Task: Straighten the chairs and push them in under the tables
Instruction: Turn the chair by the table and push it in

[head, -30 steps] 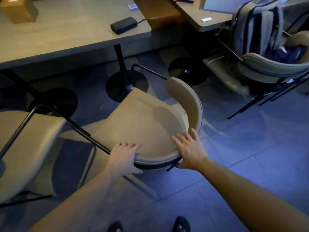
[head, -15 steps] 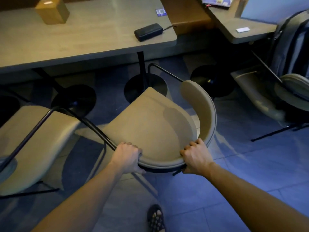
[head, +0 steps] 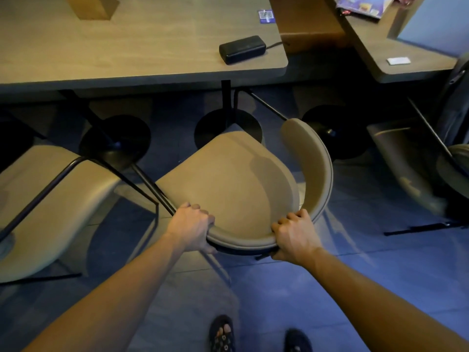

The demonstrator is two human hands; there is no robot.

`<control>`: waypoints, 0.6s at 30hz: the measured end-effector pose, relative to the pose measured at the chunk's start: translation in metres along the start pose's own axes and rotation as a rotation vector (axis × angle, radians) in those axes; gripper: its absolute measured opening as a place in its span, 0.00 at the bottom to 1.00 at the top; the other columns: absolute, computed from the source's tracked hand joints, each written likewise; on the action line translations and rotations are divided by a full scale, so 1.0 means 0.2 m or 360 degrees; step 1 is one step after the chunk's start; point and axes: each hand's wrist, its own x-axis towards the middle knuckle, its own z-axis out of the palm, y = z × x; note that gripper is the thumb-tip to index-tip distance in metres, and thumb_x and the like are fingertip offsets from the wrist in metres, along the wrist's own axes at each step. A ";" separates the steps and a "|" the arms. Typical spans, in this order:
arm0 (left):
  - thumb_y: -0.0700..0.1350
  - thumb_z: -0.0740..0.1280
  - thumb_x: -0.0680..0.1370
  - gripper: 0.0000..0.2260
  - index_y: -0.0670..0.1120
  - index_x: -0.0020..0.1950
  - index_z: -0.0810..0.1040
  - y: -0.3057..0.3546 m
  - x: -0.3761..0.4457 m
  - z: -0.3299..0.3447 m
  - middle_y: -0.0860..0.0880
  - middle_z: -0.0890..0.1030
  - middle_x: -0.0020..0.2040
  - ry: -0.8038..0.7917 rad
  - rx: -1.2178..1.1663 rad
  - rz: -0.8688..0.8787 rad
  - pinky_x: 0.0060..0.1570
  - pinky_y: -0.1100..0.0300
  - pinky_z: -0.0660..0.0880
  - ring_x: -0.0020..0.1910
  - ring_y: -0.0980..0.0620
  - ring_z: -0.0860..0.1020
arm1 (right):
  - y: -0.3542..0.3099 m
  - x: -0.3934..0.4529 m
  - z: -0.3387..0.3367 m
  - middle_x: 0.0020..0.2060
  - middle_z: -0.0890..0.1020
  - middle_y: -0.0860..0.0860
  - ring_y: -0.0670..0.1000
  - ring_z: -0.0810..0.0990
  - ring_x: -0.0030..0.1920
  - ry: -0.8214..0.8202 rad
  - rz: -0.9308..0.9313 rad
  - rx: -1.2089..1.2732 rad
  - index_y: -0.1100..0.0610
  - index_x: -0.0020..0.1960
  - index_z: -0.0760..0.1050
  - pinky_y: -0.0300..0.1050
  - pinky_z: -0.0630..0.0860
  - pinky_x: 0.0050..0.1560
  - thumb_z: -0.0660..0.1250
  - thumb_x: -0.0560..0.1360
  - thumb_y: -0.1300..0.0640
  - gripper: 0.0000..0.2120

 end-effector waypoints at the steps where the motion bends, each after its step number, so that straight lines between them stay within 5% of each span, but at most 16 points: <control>1: 0.75 0.65 0.66 0.37 0.52 0.65 0.75 0.01 -0.01 -0.01 0.51 0.79 0.59 0.0009 -0.0010 -0.0023 0.59 0.50 0.66 0.60 0.47 0.73 | 0.00 -0.01 0.01 0.54 0.83 0.51 0.56 0.77 0.55 0.0031 -0.0005 0.0013 0.51 0.58 0.77 0.54 0.67 0.58 0.70 0.66 0.31 0.30; 4: 0.79 0.65 0.59 0.57 0.52 0.80 0.52 0.06 -0.07 -0.01 0.44 0.56 0.80 0.0152 -0.0164 -0.0219 0.73 0.43 0.55 0.77 0.40 0.56 | 0.01 -0.03 0.02 0.68 0.74 0.57 0.61 0.69 0.67 0.0119 0.0011 0.0103 0.53 0.72 0.66 0.62 0.64 0.64 0.71 0.60 0.27 0.48; 6: 0.82 0.63 0.54 0.65 0.52 0.81 0.39 0.13 -0.14 -0.01 0.43 0.42 0.81 0.0331 -0.0340 -0.0399 0.76 0.39 0.49 0.79 0.38 0.44 | 0.04 -0.06 0.03 0.78 0.57 0.60 0.65 0.54 0.77 0.0127 -0.0008 0.0135 0.55 0.79 0.48 0.69 0.56 0.70 0.71 0.55 0.23 0.65; 8: 0.84 0.60 0.53 0.67 0.52 0.81 0.38 0.22 -0.20 -0.01 0.42 0.41 0.81 0.0422 -0.0448 -0.0497 0.75 0.36 0.49 0.79 0.38 0.42 | 0.11 -0.10 0.03 0.79 0.42 0.60 0.64 0.39 0.78 0.0123 -0.0072 0.0146 0.54 0.79 0.34 0.69 0.45 0.73 0.69 0.55 0.21 0.71; 11: 0.85 0.58 0.54 0.66 0.52 0.81 0.39 0.39 -0.24 -0.02 0.43 0.43 0.82 0.0436 -0.0511 -0.0513 0.75 0.35 0.50 0.80 0.39 0.43 | 0.28 -0.14 -0.01 0.78 0.34 0.59 0.63 0.30 0.76 0.0100 -0.0165 0.0084 0.53 0.76 0.26 0.66 0.37 0.73 0.67 0.59 0.21 0.69; 18: 0.86 0.57 0.55 0.64 0.54 0.80 0.38 0.80 -0.04 -0.08 0.45 0.45 0.82 0.0468 -0.0688 -0.0515 0.73 0.36 0.57 0.79 0.39 0.51 | 0.64 -0.09 -0.05 0.79 0.36 0.59 0.63 0.29 0.75 0.0037 -0.0286 -0.0129 0.52 0.78 0.28 0.66 0.30 0.68 0.67 0.62 0.23 0.66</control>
